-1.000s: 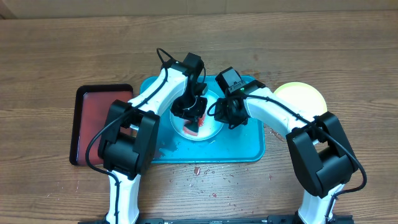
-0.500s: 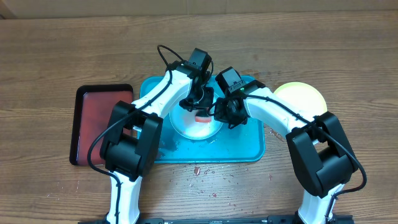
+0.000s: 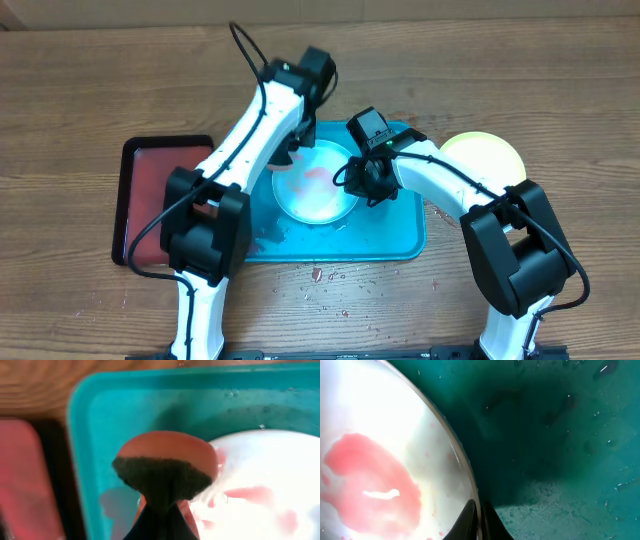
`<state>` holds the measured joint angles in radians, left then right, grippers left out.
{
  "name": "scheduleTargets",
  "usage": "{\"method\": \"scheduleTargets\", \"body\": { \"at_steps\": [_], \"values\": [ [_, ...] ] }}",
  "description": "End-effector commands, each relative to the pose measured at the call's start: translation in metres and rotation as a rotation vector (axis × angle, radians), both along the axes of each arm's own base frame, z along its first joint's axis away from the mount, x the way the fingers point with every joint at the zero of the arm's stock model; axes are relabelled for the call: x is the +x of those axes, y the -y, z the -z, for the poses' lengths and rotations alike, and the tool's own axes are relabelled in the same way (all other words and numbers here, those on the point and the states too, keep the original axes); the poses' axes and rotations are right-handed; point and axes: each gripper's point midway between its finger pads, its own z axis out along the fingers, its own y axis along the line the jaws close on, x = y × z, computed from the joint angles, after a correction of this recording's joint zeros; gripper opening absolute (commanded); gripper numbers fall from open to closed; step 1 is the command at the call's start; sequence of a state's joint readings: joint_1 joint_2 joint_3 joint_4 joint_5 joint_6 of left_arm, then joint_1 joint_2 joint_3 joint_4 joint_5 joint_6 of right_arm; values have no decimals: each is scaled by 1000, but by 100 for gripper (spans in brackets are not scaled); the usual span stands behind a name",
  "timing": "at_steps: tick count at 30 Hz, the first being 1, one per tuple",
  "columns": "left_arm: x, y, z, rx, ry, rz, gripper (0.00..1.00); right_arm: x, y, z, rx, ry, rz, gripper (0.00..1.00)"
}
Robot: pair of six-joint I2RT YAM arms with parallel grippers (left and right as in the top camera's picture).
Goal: Clean dirty plates on tray and stack at the side
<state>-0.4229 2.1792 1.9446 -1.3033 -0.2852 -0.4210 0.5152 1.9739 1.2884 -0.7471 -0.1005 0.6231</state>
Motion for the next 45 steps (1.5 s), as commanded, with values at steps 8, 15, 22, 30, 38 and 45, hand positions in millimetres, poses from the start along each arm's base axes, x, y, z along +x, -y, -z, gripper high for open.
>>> {"method": "scheduleTargets", "body": {
  "at_steps": [8, 15, 22, 30, 38, 45],
  "values": [
    [-3, -34, -99, -201, -30, 44, 4, -7, 9, -39, -46, 43, -79, 4],
    [-22, -86, -145, -268, 30, -14, 4, -1, 33, -100, -335, 326, -94, 4],
    [-43, -116, -199, -284, 185, -65, 4, -8, 28, -134, -637, 565, -158, 4],
    [-84, -141, -199, -265, 165, -137, 4, -13, 16, -193, -888, 900, -120, 4],
    [-95, -177, -165, -289, 124, -270, 4, -22, 14, -241, -1066, 1123, -62, 4],
    [-94, -182, -135, -311, 81, -301, 4, -32, 3, -254, -1093, 1196, -70, 4]
  ]
}}
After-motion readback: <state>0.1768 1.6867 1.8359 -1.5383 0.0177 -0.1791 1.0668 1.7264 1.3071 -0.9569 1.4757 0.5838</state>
